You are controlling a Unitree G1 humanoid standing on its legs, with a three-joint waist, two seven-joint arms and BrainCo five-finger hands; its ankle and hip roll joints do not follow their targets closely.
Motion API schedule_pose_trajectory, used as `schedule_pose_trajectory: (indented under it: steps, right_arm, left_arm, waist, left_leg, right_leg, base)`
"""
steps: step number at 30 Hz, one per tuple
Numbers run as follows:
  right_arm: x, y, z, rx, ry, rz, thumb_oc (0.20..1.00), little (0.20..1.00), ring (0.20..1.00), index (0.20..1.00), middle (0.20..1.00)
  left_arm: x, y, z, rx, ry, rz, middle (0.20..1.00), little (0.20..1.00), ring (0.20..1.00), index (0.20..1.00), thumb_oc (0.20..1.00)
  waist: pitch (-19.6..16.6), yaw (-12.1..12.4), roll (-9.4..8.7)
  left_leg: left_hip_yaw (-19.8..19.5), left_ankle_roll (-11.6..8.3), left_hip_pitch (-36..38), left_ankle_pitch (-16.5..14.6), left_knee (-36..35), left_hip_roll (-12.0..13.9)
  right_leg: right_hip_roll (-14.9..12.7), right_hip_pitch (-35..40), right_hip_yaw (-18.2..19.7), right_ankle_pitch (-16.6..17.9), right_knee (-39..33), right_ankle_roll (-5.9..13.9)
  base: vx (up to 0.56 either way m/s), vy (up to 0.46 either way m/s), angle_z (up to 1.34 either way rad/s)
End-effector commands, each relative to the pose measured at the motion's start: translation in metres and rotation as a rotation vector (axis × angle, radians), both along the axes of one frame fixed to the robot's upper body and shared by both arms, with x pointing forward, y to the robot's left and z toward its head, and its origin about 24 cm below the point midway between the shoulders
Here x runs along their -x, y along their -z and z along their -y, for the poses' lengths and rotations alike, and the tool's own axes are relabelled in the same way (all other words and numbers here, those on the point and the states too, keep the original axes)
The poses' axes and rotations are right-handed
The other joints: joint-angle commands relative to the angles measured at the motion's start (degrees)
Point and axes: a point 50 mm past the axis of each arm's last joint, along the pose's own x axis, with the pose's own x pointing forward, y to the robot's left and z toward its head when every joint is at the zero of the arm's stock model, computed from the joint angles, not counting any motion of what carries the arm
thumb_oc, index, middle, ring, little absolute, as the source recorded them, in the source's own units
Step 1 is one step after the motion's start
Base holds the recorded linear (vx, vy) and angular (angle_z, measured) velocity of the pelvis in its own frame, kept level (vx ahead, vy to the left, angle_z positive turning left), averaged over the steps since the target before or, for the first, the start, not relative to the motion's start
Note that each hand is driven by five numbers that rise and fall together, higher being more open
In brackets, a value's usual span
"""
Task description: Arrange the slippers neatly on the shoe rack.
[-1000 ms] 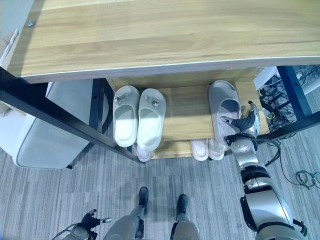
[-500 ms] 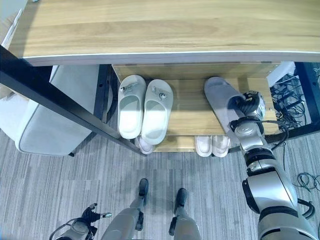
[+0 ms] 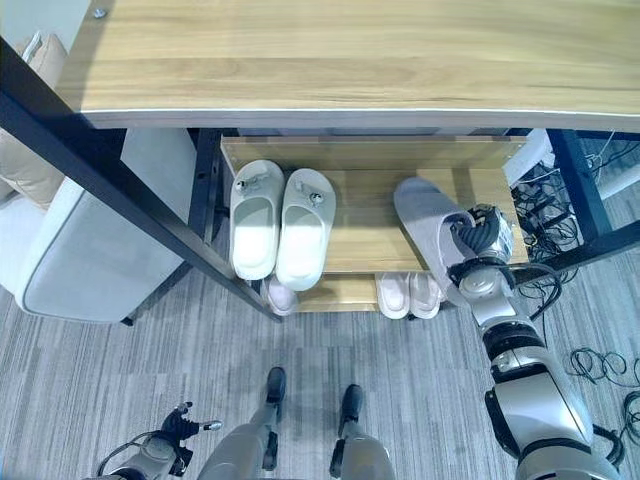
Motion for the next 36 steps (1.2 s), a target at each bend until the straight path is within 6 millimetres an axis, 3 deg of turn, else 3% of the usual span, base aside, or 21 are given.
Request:
schedule_pose_trajectory:
  steps: [1,13,18,21,30,36]
  right_arm:
    - [0.002,0.001,-0.010,-0.055,-0.010,0.079,0.200,0.200,0.200,0.200,0.200]
    - [0.047,0.033,-0.022,-0.223,-0.009,0.162,0.200,0.200,0.200,0.200,0.200]
    - [0.066,0.042,-0.024,-0.216,-0.041,0.147,0.200,0.200,0.200,0.200,0.200]
    - [0.084,0.048,-0.019,-0.184,-0.049,0.121,0.200,0.200,0.200,0.200,0.200]
    - [0.111,0.053,-0.022,-0.131,-0.129,0.071,0.200,0.200,0.200,0.200,0.200]
    - [0.124,0.073,-0.022,-0.170,-0.133,-0.025,0.200,0.200,0.200,0.200,0.200]
  left_arm:
    - [0.010,0.004,-0.003,-0.027,0.002,-0.070,1.000,1.000,1.000,1.000,1.000]
    - [0.038,0.013,0.000,-0.012,-0.047,-0.144,1.000,1.000,1.000,1.000,1.000]
    - [0.045,0.013,-0.005,-0.019,-0.098,-0.146,1.000,1.000,1.000,1.000,1.000]
    - [0.056,0.014,-0.007,-0.021,-0.112,-0.164,1.000,1.000,1.000,1.000,1.000]
    - [0.088,0.020,-0.006,0.003,-0.165,-0.237,1.000,1.000,1.000,1.000,1.000]
    - [0.086,0.019,-0.007,0.018,-0.178,-0.218,1.000,1.000,1.000,1.000,1.000]
  waist:
    - [-3.38,0.75,-1.25]
    - [-7.14,-0.54,-1.27]
    - [-8.59,-0.89,-0.99]
    - [-9.67,-1.05,-0.78]
    - [-11.35,-0.98,-0.28]
    - [-11.79,-1.54,-0.29]
  left_leg:
    - [5.37,-2.57,2.85,-6.64,0.37,2.32]
    - [6.49,-2.62,8.50,-8.47,0.37,2.68]
    - [6.29,-2.50,10.43,-8.86,0.37,2.93]
    - [5.89,-2.42,12.71,-9.37,0.37,3.09]
    - [6.19,-1.93,16.64,-9.86,0.37,3.71]
    - [6.68,-1.17,18.92,-10.69,0.37,3.15]
  right_leg:
    - [-3.73,1.42,2.08,-2.29,1.01,3.61]
    - [-3.42,7.00,2.09,-3.80,0.31,3.65]
    - [-2.90,8.91,2.27,-4.67,0.45,3.39]
    - [-2.51,11.11,1.96,-6.20,1.64,3.09]
    - [-1.72,13.57,2.57,-7.46,2.74,2.63]
    - [-2.17,14.49,3.31,-7.38,3.51,3.10]
  base:
    - [0.02,-0.004,-0.03]
    - [0.00,-0.020,-0.03]
    - [-0.01,-0.028,-0.01]
    - [0.01,-0.023,0.00]
    - [-0.01,0.003,-0.02]
    - [0.01,0.064,-0.17]
